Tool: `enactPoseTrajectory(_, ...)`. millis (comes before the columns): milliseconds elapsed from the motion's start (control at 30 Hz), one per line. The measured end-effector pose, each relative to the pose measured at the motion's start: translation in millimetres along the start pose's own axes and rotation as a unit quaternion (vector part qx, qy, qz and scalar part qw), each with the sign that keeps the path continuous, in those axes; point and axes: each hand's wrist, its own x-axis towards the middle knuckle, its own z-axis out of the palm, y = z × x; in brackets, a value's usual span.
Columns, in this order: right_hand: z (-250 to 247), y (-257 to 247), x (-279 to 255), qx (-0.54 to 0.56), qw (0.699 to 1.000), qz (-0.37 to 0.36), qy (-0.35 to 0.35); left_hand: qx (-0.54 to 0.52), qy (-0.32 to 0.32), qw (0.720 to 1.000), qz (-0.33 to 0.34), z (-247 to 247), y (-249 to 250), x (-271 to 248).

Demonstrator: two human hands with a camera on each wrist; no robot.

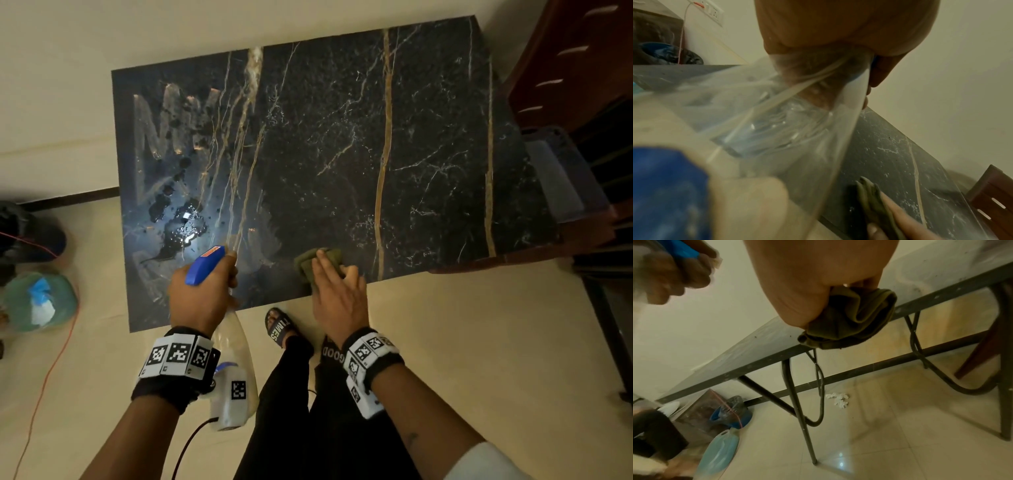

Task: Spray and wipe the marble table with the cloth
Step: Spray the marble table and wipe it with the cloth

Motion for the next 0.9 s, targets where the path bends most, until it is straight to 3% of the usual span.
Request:
enactPoseTrajectory(133, -8.1, 21.8, 4.5, 0.017, 0.995, 0.096, 0.028, 0.002, 0.012, 1.0, 0.012, -11.9, -8.7, -12.8)
enactPoseTrajectory(367, 2.7, -18.2, 4.6, 0.029, 0.99, 0.135, 0.029, 0.017, 0.035, 0.999, 0.017, -26.7, -27.7, -14.4)
enactPoseTrajectory(467, 10.8, -49.5, -1.3, 0.039, 0.995, 0.095, 0.01, 0.011, 0.02, 1.0, 0.006, -24.4, -27.7, -13.3)
enactPoseTrajectory(533, 18.0, -64.9, -6.3, 0.032, 0.999, 0.028, -0.01, 0.025, 0.003, 1.0, 0.019, -26.6, -24.9, -11.5)
enactPoseTrajectory(600, 17.5, -61.6, -3.8, 0.032, 0.999, -0.03, -0.022, 0.038, -0.009, 0.999, 0.031, -30.7, -22.2, -10.4)
enactPoseTrajectory(667, 12.8, -44.4, 0.8, 0.03, 0.999, -0.039, -0.014, 0.043, -0.018, 0.998, 0.035, -35.9, -20.2, -8.8)
enactPoseTrajectory(767, 8.1, -22.9, 5.1, 0.033, 0.997, 0.063, 0.025, 0.035, -0.021, 0.998, 0.037, -43.8, -19.9, -6.9)
enactPoseTrajectory(900, 13.9, -64.6, 3.9, 0.077, 0.98, 0.17, 0.068, 0.036, -0.019, 0.999, 0.02, -54.1, -26.2, -0.5)
